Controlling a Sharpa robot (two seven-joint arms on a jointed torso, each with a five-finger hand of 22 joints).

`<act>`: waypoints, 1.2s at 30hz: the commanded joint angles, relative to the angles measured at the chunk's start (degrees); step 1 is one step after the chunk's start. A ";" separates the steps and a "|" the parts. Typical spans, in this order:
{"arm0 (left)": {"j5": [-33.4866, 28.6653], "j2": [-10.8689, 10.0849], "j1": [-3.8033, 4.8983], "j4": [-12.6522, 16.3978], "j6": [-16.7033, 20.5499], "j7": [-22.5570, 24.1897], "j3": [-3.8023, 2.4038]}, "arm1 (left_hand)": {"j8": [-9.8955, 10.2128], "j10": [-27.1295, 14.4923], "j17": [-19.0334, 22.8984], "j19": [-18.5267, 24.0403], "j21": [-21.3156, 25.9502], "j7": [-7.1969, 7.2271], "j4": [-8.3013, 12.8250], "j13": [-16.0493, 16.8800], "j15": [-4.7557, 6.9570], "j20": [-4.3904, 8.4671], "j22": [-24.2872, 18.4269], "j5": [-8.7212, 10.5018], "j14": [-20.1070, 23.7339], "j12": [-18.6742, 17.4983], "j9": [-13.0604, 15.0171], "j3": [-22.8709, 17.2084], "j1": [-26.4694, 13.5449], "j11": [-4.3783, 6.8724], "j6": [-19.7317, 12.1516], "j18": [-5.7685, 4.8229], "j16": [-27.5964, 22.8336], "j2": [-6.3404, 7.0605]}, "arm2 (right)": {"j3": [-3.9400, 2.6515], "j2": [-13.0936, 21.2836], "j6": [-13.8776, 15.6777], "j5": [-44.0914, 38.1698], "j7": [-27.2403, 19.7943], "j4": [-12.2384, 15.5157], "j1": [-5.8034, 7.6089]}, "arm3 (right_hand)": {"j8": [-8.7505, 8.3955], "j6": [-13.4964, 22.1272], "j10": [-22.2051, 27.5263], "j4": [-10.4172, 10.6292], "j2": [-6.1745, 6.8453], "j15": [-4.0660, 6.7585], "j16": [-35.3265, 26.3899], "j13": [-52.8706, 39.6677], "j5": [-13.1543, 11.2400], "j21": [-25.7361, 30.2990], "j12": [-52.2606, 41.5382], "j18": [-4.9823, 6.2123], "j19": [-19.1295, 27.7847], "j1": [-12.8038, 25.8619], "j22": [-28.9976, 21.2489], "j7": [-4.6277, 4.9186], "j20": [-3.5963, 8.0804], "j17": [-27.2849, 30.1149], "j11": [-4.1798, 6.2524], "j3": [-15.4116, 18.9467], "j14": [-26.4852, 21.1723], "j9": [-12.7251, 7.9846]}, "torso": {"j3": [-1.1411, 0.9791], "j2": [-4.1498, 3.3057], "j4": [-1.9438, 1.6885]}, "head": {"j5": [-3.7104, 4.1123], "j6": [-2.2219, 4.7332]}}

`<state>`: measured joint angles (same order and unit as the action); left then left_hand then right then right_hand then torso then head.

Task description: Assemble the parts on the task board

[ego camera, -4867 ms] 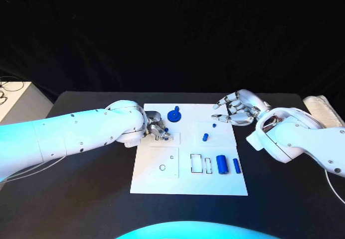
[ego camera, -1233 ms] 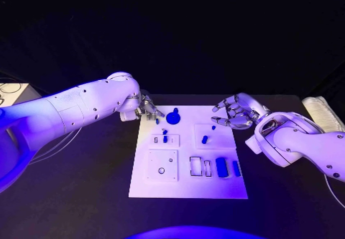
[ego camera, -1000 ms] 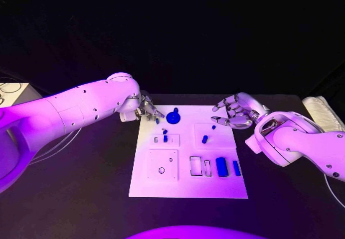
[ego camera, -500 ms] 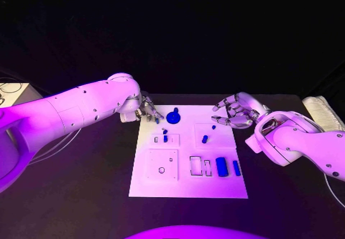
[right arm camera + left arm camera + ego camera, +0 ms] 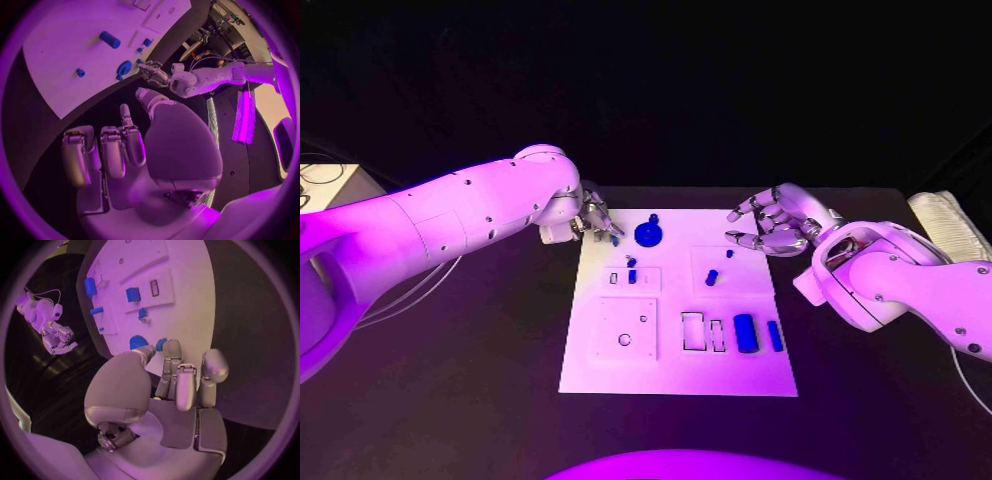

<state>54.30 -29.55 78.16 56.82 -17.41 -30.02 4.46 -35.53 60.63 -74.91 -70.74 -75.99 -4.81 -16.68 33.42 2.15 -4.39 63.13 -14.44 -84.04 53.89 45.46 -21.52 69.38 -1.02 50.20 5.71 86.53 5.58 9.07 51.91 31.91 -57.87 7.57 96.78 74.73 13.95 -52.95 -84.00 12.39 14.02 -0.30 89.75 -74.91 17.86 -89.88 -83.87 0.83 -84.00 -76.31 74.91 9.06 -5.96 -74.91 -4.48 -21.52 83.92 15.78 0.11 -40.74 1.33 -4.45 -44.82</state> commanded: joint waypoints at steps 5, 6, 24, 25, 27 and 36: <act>-0.68 0.22 0.00 -0.14 0.37 -0.07 -0.02 | -0.41 0.10 -8.36 -0.11 -0.25 0.44 0.05 -0.12 0.36 0.31 0.17 -0.14 -3.12 0.15 0.25 -0.88 1.08 0.47 -0.32 0.22 0.34 -0.10 | -0.02 0.00 -0.50 -0.63 -0.28 0.08 -0.03 | 0.25 0.30 -0.39 0.03 0.15 0.21 -0.06 -9.96 -0.16 -0.12 -0.15 -0.83 -6.00 0.00 15.09 -0.04 -0.09 -14.40 0.21 -0.30 5.89 0.10 | 0.00 0.02 0.05 | -0.01 -0.16; -0.71 0.25 0.00 -0.18 0.30 -0.08 -0.02 | -0.41 0.10 -8.36 -0.11 -0.25 0.44 0.05 -0.12 0.36 0.31 0.17 -0.14 -3.12 0.15 0.25 -0.88 1.08 0.47 -0.32 0.22 0.34 -0.10 | -0.02 0.00 -0.51 -0.63 -0.28 0.08 -0.03 | 0.25 0.30 -0.39 0.03 0.15 0.21 -0.06 -9.96 -0.16 -0.12 -0.15 -0.83 -6.00 0.00 15.09 -0.04 -0.09 -14.40 0.21 -0.30 5.89 0.10 | 0.00 0.03 0.03 | 0.03 -0.18; -1.19 0.44 0.00 -0.68 -0.44 -0.20 0.05 | -1.54 0.02 -8.39 0.00 -0.34 0.13 2.53 -1.17 0.30 0.37 0.55 -0.27 -3.12 -0.57 1.63 -15.67 6.55 0.32 -2.38 0.18 0.45 2.57 | -0.02 0.02 -0.61 -0.66 -0.27 0.08 -0.03 | 0.34 0.28 -0.41 0.08 0.13 0.21 -0.06 -9.96 -0.14 -0.12 -0.15 -0.83 -6.00 0.05 15.09 -0.06 -0.08 -14.39 0.23 -0.31 5.89 0.11 | -0.01 0.06 -0.02 | 0.01 0.04; -1.21 0.47 0.00 -0.70 -0.46 -0.20 0.07 | -1.59 0.03 -8.39 0.00 -0.35 0.08 2.75 -1.20 0.27 0.35 0.58 -0.26 -3.12 -0.57 1.69 -16.33 6.39 0.29 -2.45 0.18 0.46 2.83 | -0.02 0.02 -0.61 -0.66 -0.28 0.09 -0.03 | 0.34 0.28 -0.41 0.08 0.13 0.21 -0.06 -9.96 -0.14 -0.12 -0.15 -0.83 -6.00 0.05 15.09 -0.06 -0.08 -14.39 0.23 -0.31 5.89 0.11 | -0.02 0.07 -0.03 | -0.02 0.02; -1.25 0.53 0.00 -0.76 -0.43 -0.19 0.11 | -1.57 -0.08 -8.42 -0.03 -0.43 -0.07 3.76 -1.33 0.23 0.32 0.70 -0.27 -3.13 -0.70 1.79 -18.60 6.27 0.20 -2.73 0.19 0.49 3.37 | -0.02 0.02 -0.62 -0.66 -0.29 0.10 -0.03 | 0.34 0.28 -0.41 0.08 0.13 0.21 -0.06 -9.96 -0.14 -0.12 -0.15 -0.83 -6.00 0.05 15.09 -0.06 -0.08 -14.39 0.23 -0.31 5.89 0.11 | -0.02 0.05 -0.03 | -0.05 0.06; -3.01 0.44 -0.08 -0.65 2.38 0.38 0.27 | -2.32 0.80 -8.54 -0.28 -1.14 -0.31 9.97 -1.60 0.17 0.22 1.60 -0.80 -3.23 -0.29 2.54 -28.14 1.84 0.13 -1.84 0.12 0.62 5.65 | -0.02 0.02 -0.63 -0.66 -0.35 0.13 -0.03 | 0.40 0.28 -0.46 0.10 0.11 0.22 -0.08 -9.99 -0.06 -0.12 -0.21 -0.83 -6.00 0.06 15.09 -0.07 -0.07 -14.33 0.24 -0.33 5.87 0.12 | -0.01 0.06 -0.01 | -0.16 0.08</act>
<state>52.95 -29.15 78.10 56.04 -16.69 -30.18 4.74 -37.58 61.04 -74.91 -70.94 -77.01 -5.23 -15.81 31.86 2.14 -4.20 64.77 -15.17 -84.04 53.37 47.98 -40.26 71.36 -1.04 48.17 5.71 86.99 11.38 9.06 51.95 31.86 -57.94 7.59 96.84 74.73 14.17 -52.95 -84.00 12.39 14.02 -0.30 89.75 -74.90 17.86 -89.87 -83.87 0.83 -84.00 -76.31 74.94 9.06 -5.96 -74.91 -4.48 -21.52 83.92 15.81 0.09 -40.67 1.31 -4.56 -44.76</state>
